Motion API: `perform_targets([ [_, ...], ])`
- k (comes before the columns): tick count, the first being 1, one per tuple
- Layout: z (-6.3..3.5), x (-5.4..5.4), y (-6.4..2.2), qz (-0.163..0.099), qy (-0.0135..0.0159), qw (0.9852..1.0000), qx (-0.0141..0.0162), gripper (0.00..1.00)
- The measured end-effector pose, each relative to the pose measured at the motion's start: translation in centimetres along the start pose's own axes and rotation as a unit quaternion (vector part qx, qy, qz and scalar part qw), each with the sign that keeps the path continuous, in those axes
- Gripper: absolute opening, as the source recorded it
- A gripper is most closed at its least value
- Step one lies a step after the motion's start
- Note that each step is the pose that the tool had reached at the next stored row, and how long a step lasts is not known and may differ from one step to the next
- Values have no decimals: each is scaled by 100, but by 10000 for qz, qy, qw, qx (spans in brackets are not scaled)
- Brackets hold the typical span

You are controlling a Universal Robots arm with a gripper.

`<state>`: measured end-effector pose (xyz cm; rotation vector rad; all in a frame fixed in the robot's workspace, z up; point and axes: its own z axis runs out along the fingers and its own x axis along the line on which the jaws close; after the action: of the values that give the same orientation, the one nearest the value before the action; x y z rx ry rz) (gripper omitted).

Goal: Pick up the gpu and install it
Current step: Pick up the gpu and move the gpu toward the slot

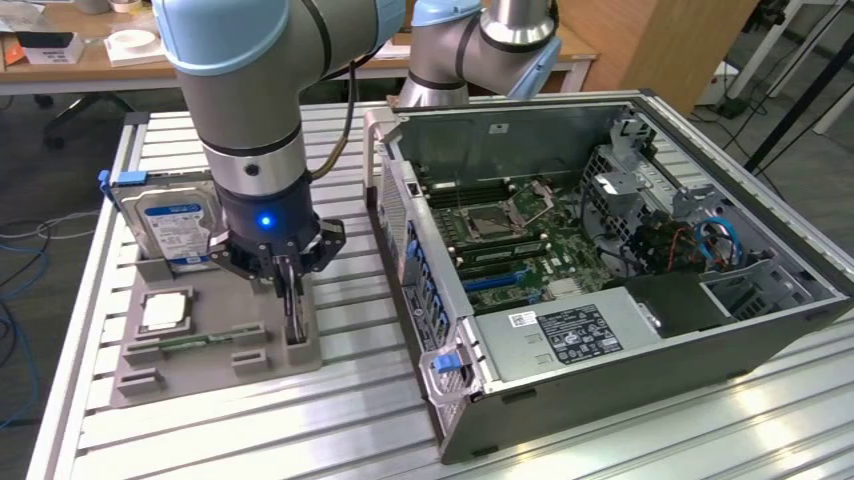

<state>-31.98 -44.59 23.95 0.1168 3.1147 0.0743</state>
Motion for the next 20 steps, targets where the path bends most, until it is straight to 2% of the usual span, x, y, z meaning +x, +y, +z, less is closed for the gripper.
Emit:
perform_targets([
  [20, -107, -2, 5, 0, 1, 10000, 1, 26],
])
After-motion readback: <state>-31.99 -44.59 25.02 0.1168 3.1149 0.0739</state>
